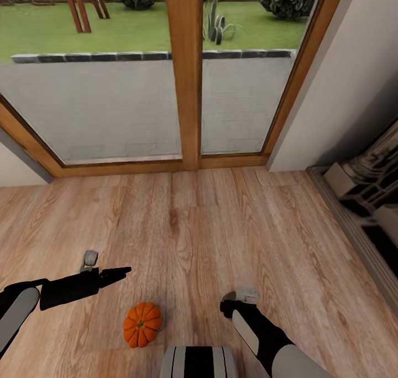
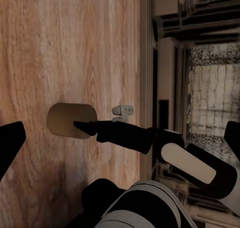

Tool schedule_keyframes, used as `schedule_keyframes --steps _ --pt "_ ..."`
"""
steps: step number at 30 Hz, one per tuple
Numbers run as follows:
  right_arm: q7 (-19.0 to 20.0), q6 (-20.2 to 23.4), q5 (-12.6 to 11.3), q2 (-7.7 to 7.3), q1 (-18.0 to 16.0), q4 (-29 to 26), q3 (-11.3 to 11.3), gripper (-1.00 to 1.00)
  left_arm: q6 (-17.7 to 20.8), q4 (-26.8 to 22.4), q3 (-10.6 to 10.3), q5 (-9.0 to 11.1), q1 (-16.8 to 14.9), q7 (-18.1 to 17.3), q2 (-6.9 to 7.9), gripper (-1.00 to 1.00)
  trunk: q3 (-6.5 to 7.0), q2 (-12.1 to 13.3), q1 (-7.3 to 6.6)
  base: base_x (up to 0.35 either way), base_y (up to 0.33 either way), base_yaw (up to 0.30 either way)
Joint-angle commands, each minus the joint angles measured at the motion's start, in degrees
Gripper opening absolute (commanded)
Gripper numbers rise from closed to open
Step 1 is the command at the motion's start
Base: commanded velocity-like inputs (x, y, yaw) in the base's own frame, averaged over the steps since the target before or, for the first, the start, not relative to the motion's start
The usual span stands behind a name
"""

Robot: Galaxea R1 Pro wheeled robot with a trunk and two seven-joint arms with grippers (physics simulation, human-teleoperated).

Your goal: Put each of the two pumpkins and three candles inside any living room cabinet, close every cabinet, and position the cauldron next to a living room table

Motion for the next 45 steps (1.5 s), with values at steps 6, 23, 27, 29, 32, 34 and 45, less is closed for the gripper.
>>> schedule_keyframes --steps 6,23,27,29,32,34,45 --pt "-0.50 0.19 -0.49 -0.04 -0.03 -0.10 0.39 1.00 0.19 -0.01 0.00 -0.05 -0.03 -0.19 0.05 1.00 -0.48 -0.04 0.04 0.000 0.000 0.000" --pt "-0.51 0.18 -0.49 0.04 -0.03 -0.10 0.40 -1.00 0.19 -0.03 0.02 -0.05 -0.03 -0.19 0.07 1.00 -0.70 -0.06 0.07 0.000 0.000 0.000" --pt "-0.50 -0.22 -0.49 0.05 -0.03 -0.10 0.46 -1.00 0.19 0.00 0.01 -0.05 -0.03 -0.19 0.07 1.00 -0.70 -0.06 0.07 0.000 0.000 0.000" --pt "-0.50 -0.31 -0.49 0.05 -0.03 -0.10 0.45 -1.00 0.19 -0.01 0.00 -0.05 -0.03 -0.19 0.06 1.00 -0.70 -0.06 0.07 0.000 0.000 0.000" --pt "-0.50 -0.34 -0.49 0.05 -0.03 -0.10 0.45 -1.00 0.20 0.00 0.00 -0.05 -0.03 -0.19 0.06 1.00 -0.70 -0.06 0.07 0.000 0.000 0.000" --pt "-0.50 -0.33 -0.49 0.05 -0.03 -0.10 0.42 -1.00 0.20 0.00 0.00 -0.05 -0.03 -0.19 0.06 1.00 -0.70 -0.06 0.07 0.000 0.000 0.000" --pt "-0.50 -0.42 -0.49 0.07 -0.03 -0.10 0.47 -1.00 0.18 0.01 0.04 -0.05 -0.03 -0.19 0.03 1.00 -0.70 -0.06 0.07 0.000 0.000 0.000"
